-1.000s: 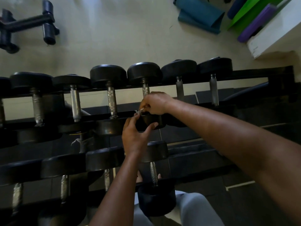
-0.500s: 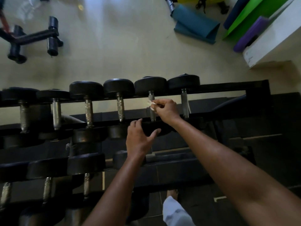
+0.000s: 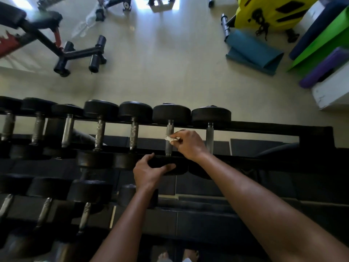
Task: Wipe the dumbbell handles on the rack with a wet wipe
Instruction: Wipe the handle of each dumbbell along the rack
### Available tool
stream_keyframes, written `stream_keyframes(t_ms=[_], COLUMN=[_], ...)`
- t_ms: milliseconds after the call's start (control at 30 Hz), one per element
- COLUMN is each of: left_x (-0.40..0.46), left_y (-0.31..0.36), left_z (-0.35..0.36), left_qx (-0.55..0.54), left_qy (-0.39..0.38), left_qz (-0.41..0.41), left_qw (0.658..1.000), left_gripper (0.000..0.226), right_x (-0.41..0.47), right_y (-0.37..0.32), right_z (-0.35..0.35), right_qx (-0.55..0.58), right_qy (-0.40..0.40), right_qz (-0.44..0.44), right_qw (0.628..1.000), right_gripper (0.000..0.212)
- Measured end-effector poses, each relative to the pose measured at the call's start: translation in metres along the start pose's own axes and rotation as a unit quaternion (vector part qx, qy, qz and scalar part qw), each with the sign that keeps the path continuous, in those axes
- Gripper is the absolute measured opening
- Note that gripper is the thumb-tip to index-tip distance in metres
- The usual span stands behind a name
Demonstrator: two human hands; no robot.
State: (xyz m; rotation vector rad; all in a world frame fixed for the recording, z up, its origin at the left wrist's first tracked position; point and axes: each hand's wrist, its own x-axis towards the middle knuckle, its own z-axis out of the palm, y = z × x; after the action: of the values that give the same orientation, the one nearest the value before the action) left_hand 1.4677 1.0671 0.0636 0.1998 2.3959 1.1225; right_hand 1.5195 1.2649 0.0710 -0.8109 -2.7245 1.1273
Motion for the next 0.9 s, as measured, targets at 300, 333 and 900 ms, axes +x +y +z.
stream_keyframes(t_ms=[300,333,900], left_x=[0.0,0.0,0.007], left_y=[-0.012,-0.012,-0.02], left_z=[0.004,0.004,0.004], left_qx=[-0.039,-0.039,-0.044], left_qy=[0.007,0.006,-0.008], left_qz=[0.011,0.011,0.023], left_qw=[0.999,0.999,0.999], left_gripper=[0.101,0.1,0.098], right_x=[0.007,0.007,0.006], right_y=[0.01,0.011,0.022], right_z=[0.009,0.01,0.021], right_qx=[-0.085,-0.088,-0.113], right_qy=[-0.017,-0.02,-0.027], right_qz=[-0.091,-0.095,-0.122], right_qw=[0.992,0.991,0.986], right_gripper=[0.026,0.026,0.026])
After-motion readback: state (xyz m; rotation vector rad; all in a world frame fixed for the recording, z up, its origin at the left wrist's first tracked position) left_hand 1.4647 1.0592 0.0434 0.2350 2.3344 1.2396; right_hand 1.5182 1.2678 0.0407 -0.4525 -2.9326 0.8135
